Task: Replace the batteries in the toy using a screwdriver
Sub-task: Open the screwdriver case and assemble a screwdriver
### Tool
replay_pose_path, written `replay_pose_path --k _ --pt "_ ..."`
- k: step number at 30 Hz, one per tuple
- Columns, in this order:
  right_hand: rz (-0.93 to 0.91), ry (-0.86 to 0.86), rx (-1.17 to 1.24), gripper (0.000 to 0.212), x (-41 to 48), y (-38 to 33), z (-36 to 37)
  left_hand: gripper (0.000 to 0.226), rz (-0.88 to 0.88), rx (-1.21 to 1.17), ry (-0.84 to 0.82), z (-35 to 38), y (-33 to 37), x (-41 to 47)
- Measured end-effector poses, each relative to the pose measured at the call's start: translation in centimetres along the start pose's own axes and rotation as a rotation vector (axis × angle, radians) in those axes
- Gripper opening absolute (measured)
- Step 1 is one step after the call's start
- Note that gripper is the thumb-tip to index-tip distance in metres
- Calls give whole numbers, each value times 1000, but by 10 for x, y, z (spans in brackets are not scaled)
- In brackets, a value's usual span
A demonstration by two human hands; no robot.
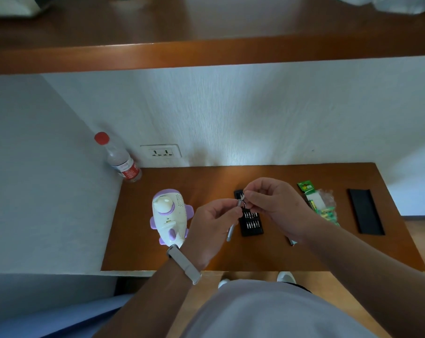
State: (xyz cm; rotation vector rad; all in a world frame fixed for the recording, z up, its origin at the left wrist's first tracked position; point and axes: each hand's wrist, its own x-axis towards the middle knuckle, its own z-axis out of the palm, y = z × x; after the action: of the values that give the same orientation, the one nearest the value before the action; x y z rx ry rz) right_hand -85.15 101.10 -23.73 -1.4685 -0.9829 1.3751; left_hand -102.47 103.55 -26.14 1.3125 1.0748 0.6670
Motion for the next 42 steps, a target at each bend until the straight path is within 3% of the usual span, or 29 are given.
replay_pose_path --k 15,25,29,33,38,42 --pt "-127 -20 -428 10 -9 -2 0 14 29 68 19 -2 -2 -9" --pt "-75 10 -172 4 -15 11 -21 11 -12 23 -17 21 6 -9" --pt "-27 25 -223 9 -19 26 -34 9 -47 -105 82 35 10 -6" --pt "2 -79 -280 14 -16 28 -40 11 -79 -217 199 45 15 -6" --pt "27 -273 -294 17 -8 24 -34 13 -111 -186 368 51 17 -9" --pt "-61 -382 -347 24 -2 23 -26 17 -139 -114 493 52 12 -14"
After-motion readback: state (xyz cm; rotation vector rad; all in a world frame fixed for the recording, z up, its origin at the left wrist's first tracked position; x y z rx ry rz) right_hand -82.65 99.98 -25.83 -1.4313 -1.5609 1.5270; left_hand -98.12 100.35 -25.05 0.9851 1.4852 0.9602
